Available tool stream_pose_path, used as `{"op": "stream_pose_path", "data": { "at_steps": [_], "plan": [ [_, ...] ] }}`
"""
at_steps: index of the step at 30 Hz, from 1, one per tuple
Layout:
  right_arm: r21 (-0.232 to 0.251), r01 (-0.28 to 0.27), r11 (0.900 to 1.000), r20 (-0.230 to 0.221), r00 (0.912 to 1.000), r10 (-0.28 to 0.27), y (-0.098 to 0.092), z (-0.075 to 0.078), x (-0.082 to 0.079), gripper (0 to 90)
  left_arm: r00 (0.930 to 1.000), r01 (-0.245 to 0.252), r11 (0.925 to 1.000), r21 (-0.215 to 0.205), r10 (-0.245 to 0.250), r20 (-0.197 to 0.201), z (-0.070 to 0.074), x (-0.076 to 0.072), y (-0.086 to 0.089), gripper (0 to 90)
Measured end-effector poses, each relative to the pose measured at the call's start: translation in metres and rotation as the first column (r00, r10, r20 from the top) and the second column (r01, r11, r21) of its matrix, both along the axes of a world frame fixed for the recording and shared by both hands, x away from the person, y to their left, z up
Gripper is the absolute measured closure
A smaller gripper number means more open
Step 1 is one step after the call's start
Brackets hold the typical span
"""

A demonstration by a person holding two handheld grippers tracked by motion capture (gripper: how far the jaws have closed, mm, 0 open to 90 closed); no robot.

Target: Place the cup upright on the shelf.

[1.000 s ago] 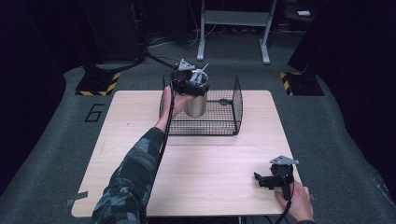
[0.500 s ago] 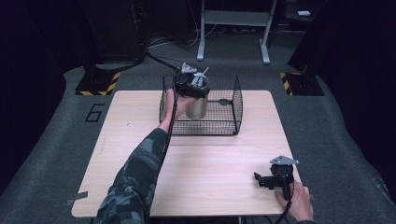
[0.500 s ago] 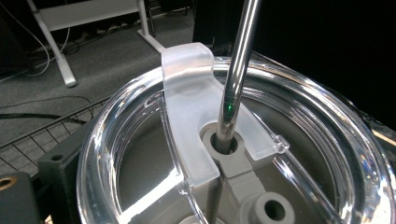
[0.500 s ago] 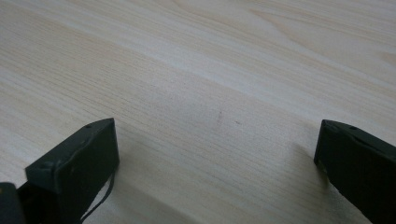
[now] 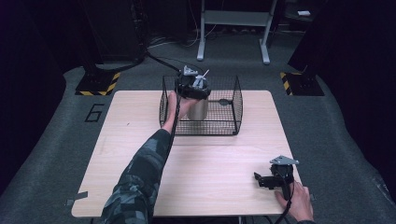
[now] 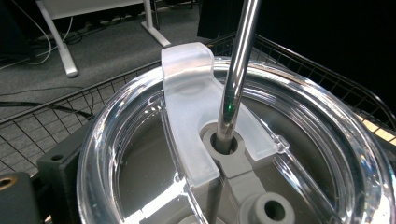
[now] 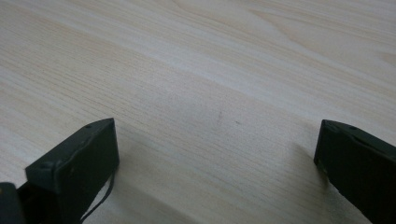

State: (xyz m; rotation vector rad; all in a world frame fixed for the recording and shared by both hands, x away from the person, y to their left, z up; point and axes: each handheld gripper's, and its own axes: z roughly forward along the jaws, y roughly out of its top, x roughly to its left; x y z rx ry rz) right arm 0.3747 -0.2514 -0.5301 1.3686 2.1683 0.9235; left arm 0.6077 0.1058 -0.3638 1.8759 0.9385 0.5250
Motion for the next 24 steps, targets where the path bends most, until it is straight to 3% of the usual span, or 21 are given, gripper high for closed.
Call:
{"op": "stream_pose_path", "data": {
  "at_steps": [24],
  "plan": [
    [0.002,0.0,1.0,-0.005,1.0,0.0,0.0,0.0,0.0,0.0,0.9992,-0.037,0.9993,0.01,0.037,-0.018,-0.019,0.01,-0.007,3.7]
  ]
}}
